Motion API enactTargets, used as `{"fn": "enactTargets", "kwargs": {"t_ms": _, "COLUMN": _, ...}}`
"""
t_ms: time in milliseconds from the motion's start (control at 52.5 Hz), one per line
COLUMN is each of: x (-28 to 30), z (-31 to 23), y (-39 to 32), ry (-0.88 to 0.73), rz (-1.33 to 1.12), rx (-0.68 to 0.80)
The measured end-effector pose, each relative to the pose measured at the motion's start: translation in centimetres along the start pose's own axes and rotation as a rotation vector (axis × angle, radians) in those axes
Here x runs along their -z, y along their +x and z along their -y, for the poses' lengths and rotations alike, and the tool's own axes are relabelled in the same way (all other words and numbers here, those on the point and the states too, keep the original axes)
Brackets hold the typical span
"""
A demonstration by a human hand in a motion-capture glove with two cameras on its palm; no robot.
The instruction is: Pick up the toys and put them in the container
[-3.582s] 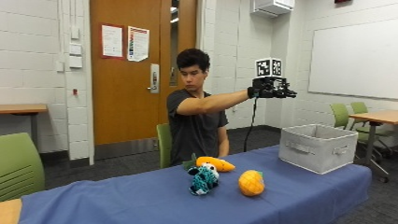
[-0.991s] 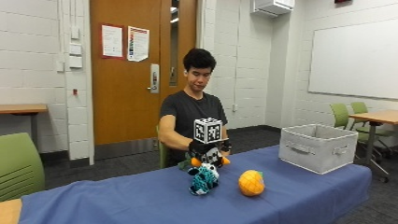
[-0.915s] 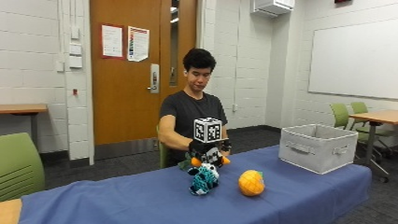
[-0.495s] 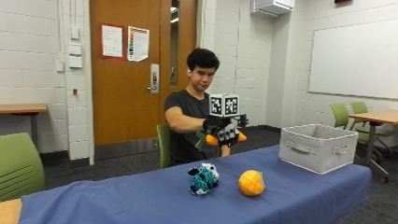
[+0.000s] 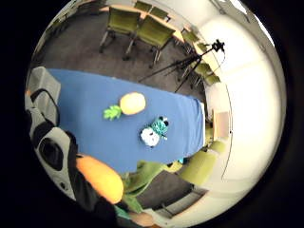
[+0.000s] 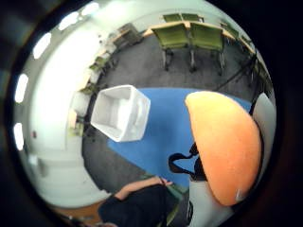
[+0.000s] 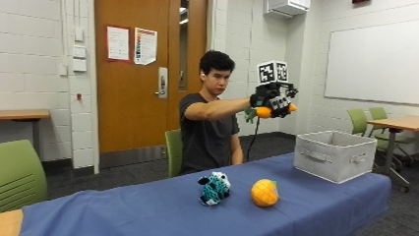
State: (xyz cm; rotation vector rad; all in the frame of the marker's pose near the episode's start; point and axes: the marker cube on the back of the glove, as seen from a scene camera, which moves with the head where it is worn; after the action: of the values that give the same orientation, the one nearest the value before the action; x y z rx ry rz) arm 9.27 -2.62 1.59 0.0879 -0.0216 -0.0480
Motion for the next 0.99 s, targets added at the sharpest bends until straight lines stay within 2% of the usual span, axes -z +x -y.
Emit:
{"fn": "enactTargets", "kwargs": {"t_ms": 171, "x": 2.8, "z": 2.3, "y": -9.5, "ry": 0.038, "rz": 0.051, "rx": 0.147}}
{"fn": "enactTargets", "kwargs": {"t_ms": 286, "x": 4.3, "z": 3.0, "y": -16.7, "ry": 0.043, "rz": 0.175, "rx": 0.416}}
{"fn": "enactTargets", "kwargs": {"t_ms": 514, "x": 3.9, "z": 6.3, "y": -27.7, "ry": 0.022, "rz": 0.122, "rx": 0.334}}
{"fn": "enactTargets", "kwargs": {"t_ms": 591, "x": 3.1, "z": 6.6, "y": -29.8, "ry": 0.028, "rz": 0.086, "rx": 0.411}}
{"fn": "enactTargets", "kwargs": {"t_ms": 648, "x": 2.7, "z": 6.6, "y": -32.0, "ry": 0.016, "rz": 0.109, "rx": 0.408}}
{"fn": "enactTargets", "kwargs": {"t_ms": 705, "x": 1.7, "z": 7.2, "y": -32.7, "ry": 0.009, "rz": 0.076, "rx": 0.373}}
{"fn": "enactTargets", "kwargs": {"t_ms": 800, "x": 0.2, "z": 8.8, "y": -29.9, "ry": -0.018, "rz": 0.129, "rx": 0.352}}
{"fn": "enactTargets", "kwargs": {"t_ms": 876, "x": -1.0, "z": 9.0, "y": -29.3, "ry": -0.055, "rz": 0.154, "rx": 0.395}}
{"fn": "enactTargets", "kwargs": {"t_ms": 953, "x": -2.3, "z": 7.5, "y": -34.4, "ry": -0.109, "rz": 0.083, "rx": 0.319}}
{"fn": "enactTargets", "kwargs": {"t_ms": 991, "x": -2.6, "z": 6.5, "y": -36.8, "ry": -0.148, "rz": 0.128, "rx": 0.338}}
